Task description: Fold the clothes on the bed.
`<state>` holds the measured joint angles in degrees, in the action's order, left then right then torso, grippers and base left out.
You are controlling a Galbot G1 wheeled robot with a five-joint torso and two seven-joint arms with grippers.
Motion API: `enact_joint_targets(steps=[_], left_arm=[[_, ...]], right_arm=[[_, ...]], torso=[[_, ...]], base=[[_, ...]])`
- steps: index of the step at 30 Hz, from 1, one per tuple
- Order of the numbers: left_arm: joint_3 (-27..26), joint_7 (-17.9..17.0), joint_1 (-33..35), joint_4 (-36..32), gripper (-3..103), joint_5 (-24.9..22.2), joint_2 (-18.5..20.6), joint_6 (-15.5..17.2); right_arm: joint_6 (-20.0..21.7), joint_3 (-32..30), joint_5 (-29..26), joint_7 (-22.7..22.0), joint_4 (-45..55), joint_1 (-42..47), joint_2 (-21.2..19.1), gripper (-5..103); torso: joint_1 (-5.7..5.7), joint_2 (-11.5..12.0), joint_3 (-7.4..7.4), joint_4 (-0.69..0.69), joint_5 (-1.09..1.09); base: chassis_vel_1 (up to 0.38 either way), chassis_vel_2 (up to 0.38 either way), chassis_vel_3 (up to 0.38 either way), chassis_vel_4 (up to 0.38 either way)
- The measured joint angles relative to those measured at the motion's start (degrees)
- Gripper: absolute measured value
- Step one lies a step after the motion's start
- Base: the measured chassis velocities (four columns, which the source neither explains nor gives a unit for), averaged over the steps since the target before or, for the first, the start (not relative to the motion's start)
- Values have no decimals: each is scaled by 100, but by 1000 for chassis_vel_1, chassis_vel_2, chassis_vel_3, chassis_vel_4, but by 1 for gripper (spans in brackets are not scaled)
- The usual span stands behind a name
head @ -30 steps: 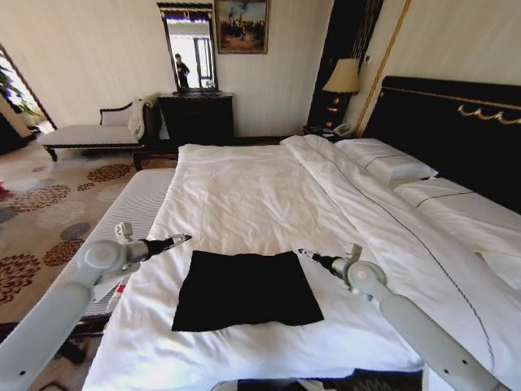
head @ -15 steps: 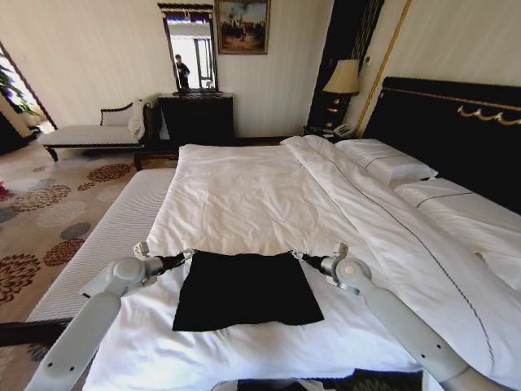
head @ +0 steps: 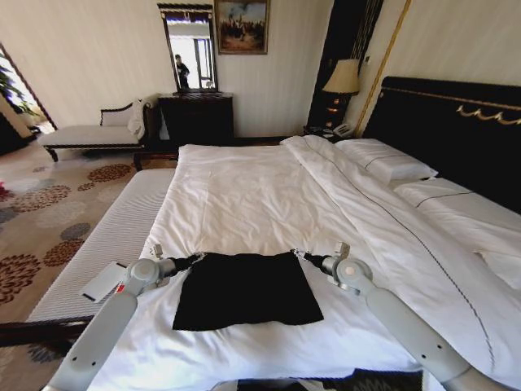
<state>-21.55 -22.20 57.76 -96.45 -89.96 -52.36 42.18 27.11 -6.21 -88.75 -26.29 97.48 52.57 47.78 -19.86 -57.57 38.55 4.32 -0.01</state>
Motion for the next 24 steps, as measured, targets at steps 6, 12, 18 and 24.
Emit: enact_joint_targets(steps=[6,12,18,24], left_arm=[[-66,39,99,-83,42,58,106,0],[-95,45,164,-146,20,101,133,0],[-98,46,196,-161,2,164,123,0],[-115,30,209,-218,0,182,152,0]], right_arm=[[-22,31,-6,374,-70,-16,40,100],[-248,63,305,1220,-234,98,34,100],[-403,159,532,1722,-259,182,62,100],[-506,292,767,1925,-259,175,127,95]], torso=[[0,0,0,-1,0],[0,0,0,-1,0],[0,0,0,0,0],[0,0,0,-1,0]], base=[[0,0,0,0],[0,0,0,0],[0,0,0,0],[0,0,0,0]])
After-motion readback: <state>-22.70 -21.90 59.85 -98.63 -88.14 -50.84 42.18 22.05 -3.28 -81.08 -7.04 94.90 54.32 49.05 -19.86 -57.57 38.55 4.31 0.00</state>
